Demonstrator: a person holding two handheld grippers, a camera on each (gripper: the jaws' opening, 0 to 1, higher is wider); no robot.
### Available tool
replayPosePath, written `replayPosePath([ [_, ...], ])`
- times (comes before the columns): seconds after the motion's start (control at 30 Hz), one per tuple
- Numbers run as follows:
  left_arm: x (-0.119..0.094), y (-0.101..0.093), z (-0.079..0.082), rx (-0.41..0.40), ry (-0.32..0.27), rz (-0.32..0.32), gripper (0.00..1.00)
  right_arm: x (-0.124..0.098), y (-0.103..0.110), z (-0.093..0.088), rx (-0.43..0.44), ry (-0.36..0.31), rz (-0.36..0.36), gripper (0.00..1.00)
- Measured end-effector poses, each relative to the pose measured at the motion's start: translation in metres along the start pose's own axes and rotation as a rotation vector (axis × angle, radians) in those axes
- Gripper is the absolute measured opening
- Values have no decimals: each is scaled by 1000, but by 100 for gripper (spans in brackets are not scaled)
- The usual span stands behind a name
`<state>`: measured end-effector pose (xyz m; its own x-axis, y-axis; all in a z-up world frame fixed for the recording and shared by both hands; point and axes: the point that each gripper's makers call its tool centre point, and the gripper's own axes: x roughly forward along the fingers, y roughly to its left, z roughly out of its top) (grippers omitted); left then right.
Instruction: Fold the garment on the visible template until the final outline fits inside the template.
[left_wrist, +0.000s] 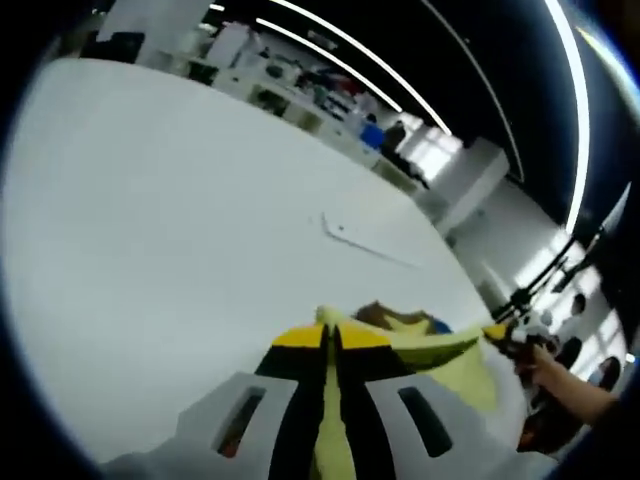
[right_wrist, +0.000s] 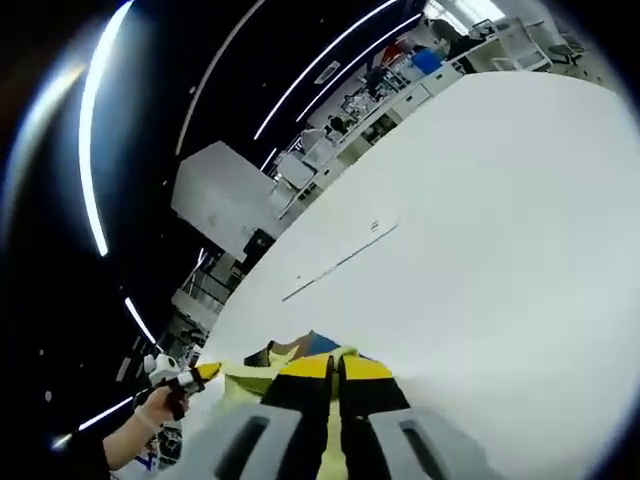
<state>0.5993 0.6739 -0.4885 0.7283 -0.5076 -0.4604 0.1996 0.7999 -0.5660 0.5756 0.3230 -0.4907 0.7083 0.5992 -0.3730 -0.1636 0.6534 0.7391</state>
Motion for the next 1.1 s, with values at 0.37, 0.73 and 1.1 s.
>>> replayPosePath([
  [0.37,-2,7,-12,-42,10,-1,0,1,-4,-5,-2,19,-16,0],
  [0.73,0,5,-9,-43,16,-22,5,5,-3,-9,-44,17,-10,0],
  [1.1,11,4,7,-182,-36,-33,0,14,-6,10,129,-57,15,0],
])
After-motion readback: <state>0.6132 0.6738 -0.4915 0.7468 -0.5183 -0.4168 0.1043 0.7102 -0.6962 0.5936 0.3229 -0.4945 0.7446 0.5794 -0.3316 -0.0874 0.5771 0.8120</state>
